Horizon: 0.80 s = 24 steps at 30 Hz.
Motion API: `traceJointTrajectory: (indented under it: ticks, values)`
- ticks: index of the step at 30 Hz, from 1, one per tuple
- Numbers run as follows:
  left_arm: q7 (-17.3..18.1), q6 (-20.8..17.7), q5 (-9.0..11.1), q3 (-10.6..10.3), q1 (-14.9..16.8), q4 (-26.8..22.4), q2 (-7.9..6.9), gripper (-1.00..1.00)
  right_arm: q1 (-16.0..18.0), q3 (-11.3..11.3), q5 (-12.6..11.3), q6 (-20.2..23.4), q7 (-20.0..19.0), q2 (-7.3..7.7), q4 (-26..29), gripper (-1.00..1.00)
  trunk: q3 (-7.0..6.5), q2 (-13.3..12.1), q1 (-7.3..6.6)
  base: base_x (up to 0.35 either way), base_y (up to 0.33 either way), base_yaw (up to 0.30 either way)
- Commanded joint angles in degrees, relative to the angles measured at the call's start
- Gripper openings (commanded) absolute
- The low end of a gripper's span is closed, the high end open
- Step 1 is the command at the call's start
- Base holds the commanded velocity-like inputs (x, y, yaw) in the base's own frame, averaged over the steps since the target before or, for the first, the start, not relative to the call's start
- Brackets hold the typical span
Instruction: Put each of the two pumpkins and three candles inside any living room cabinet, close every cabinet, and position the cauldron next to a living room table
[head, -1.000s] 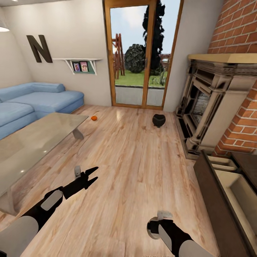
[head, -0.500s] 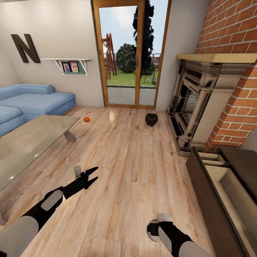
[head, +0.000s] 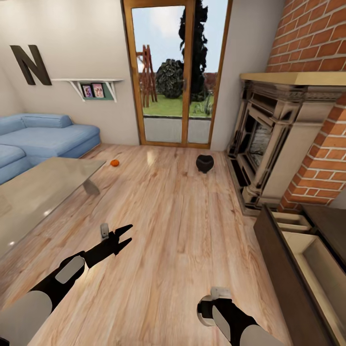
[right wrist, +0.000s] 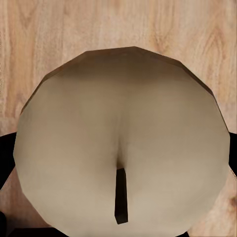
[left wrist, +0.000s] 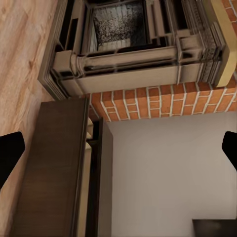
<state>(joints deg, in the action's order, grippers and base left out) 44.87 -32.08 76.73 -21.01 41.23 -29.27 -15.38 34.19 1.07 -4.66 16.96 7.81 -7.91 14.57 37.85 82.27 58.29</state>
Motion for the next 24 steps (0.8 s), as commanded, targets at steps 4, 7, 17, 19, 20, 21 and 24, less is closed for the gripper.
traceJointTrajectory:
  ticks: [4,7,17,19,20,21,24]
  values:
    - [0.0,0.0,0.0,0.0,0.0,0.0,0.0,1.0,0.0,0.0,0.0,0.0,0.0,0.0,0.0,-1.0,0.0,0.0,0.0,0.337,0.0,0.0]
    - [0.0,0.0,0.0,0.0,0.0,0.0,0.0,1.0,0.0,0.0,0.0,0.0,0.0,0.06,0.0,-1.0,0.0,0.0,0.0,0.337,0.0,0.0]
    - [0.1,0.0,0.0,0.0,0.0,0.0,0.0,1.0,0.0,0.0,-0.1,0.0,0.0,0.09,0.0,-1.0,0.0,0.0,0.0,0.337,0.0,0.0]
    - [0.1,0.0,0.0,0.0,0.0,0.0,0.0,1.0,0.0,0.0,-0.1,0.0,0.0,0.09,0.0,-1.0,0.0,0.0,0.0,0.337,0.0,0.0]
    - [0.1,0.0,0.0,0.0,0.0,0.0,0.0,1.0,0.0,0.0,-0.1,0.0,0.0,0.09,0.0,-1.0,0.0,0.0,0.0,0.337,0.0,0.0]
    - [0.1,0.0,0.0,0.0,0.0,0.0,0.0,1.0,0.0,0.0,-0.1,0.0,0.0,0.09,0.0,-1.0,0.0,0.0,0.0,0.337,0.0,0.0]
    - [0.1,0.0,0.0,0.0,0.0,0.0,0.0,1.0,0.0,0.0,-0.1,0.0,0.0,0.09,0.0,-1.0,0.0,0.0,0.0,0.337,0.0,0.0]
